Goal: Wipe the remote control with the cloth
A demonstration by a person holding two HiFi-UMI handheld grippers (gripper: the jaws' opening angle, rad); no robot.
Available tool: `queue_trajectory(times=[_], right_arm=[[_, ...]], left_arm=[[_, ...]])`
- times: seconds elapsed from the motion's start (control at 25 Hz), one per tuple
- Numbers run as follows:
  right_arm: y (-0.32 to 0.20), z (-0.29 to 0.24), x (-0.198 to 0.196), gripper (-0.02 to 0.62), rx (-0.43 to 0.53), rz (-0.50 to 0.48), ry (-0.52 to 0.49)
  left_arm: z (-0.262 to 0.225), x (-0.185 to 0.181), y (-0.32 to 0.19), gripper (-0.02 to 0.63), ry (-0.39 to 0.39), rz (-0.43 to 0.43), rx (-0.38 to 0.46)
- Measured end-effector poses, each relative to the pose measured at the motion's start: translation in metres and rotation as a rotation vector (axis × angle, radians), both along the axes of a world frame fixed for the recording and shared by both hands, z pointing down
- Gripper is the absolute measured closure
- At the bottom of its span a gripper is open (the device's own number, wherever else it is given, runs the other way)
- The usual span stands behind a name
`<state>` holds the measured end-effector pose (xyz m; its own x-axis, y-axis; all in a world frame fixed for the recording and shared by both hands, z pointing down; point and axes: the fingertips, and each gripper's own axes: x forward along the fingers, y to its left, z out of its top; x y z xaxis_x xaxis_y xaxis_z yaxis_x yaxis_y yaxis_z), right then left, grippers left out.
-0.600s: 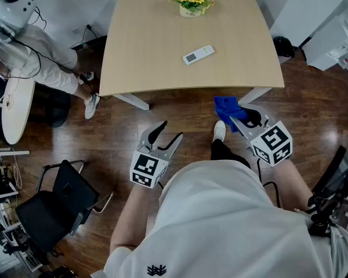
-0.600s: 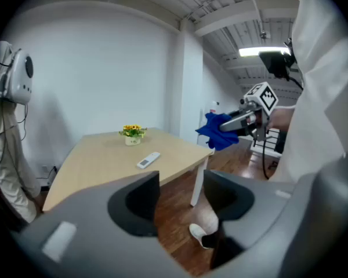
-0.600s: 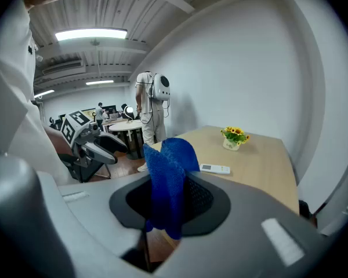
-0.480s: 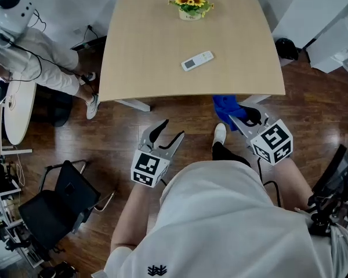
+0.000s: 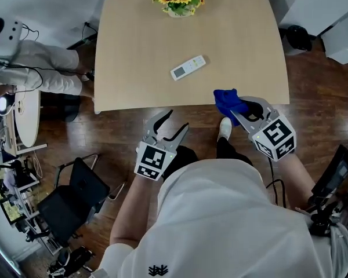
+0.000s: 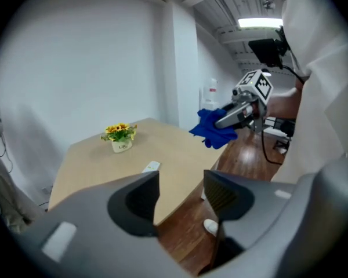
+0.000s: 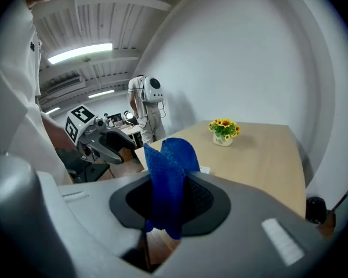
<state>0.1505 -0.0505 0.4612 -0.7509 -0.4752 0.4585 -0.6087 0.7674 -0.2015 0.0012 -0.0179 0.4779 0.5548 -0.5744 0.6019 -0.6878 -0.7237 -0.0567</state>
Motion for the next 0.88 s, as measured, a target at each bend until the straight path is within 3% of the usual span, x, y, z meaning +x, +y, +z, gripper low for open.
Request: queue_trajectory(times=[0.32, 0.56, 0.88], right_arm=[[-0.026, 0.01, 0.014, 0.509, -0.002, 0.097, 0.011], [-0.039, 0.003, 0.0, 0.509, 0.015, 0.18, 0.058], [-0.047, -0.013, -0.016, 0.509, 0.017, 0.318, 0.094]], left_arm=[[0.032, 0.005, -0.058, 0.345, -0.035, 0.122, -0.016], [0.069, -0.003, -0.111, 0.311, -0.082, 0.233, -0.006], [0.137, 0.012, -0.169, 0.298, -0.149, 0.365, -0.099]])
